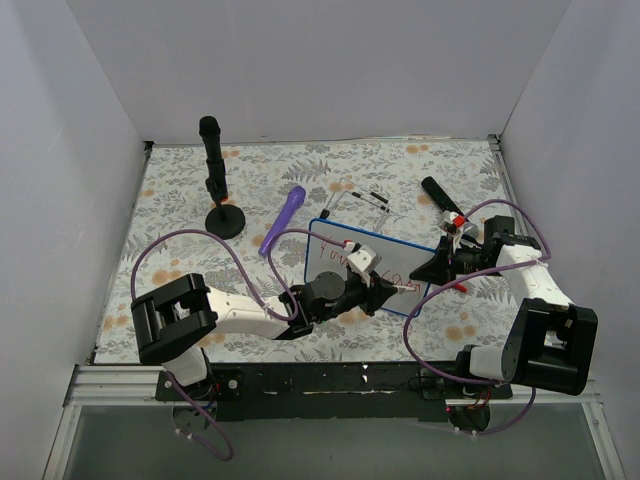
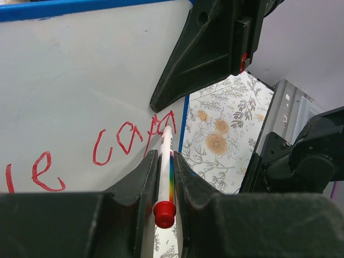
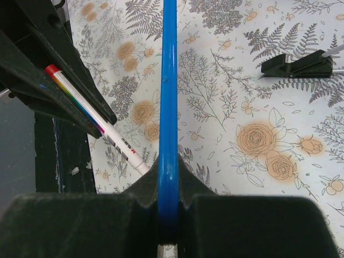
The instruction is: Write a sentence on the whiteboard
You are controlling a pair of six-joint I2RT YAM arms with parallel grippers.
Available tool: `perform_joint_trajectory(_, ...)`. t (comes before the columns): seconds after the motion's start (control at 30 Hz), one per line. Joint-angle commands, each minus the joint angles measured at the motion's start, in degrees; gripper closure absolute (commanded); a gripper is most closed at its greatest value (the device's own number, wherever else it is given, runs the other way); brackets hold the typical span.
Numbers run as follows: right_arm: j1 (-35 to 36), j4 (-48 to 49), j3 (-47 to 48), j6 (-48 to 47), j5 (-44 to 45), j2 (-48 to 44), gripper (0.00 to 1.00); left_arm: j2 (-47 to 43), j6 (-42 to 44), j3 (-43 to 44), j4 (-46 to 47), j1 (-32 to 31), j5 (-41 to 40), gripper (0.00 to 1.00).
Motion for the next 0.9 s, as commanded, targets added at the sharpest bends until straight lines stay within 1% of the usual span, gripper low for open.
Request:
perform_joint_trajectory(0.0,-0.01,-0.84,1.01,0.10,-3.15,-1.42,0.99,-1.61,1.42,1.40,1.36,0.81,-0.76,1.00)
perform_joint_trajectory(0.17,-0.01,-0.66,0.93,0.10,-3.06,-1.51,0.99,-2.66,1.95,0.78,2.32,0.90,1.61,1.00)
perform_joint_trajectory(0.27,-0.01,-0.66,0.93,0.10,-3.06,-1.42,0.99,-4.50,2.74,-1.32,4.42,1.07,4.07,1.00)
perform_joint_trajectory(0.4,0.08,-0.57,0.84,0.01,-3.06,-1.33,0.99,-6.61,3.18,-2.73,4.96,1.42,6.36,1.00)
perform_joint_trajectory(0.53,-0.01,-0.92,0.75,-0.34,-3.06,-1.51,0.99,-8.63,3.18,-4.49,5.05,1.42,11.81,1.00)
perform_joint_trajectory(0.57,-0.01,-1.10,0.84,-0.95,-3.06,-1.42,0.99,-10.21,3.18,-4.93,4.26,1.42,13.21,1.00)
perform_joint_trajectory(0.63,-0.01,-2.06,1.10,-2.01,-3.15,-1.42,0.99,-12.84,3.35,-6.42,3.21,1.42,13.48,1.00)
perform_joint_trajectory(0.77,-0.01,-5.66,2.24,-4.82,-2.71,-1.33,0.99,-21.72,4.50,-12.12,-3.98,2.39,11.03,1.00)
perform_joint_trajectory(0.8,-0.01,-6.28,2.59,-6.04,-2.54,-1.33,0.99,-26.70,4.24,-13.27,-5.05,3.00,10.15,1.00)
perform_joint_trajectory(0.87,0.08,-7.95,3.91,-7.28,-1.84,-1.33,0.99,-31.81,3.71,-15.55,-8.38,5.37,9.79,1.00)
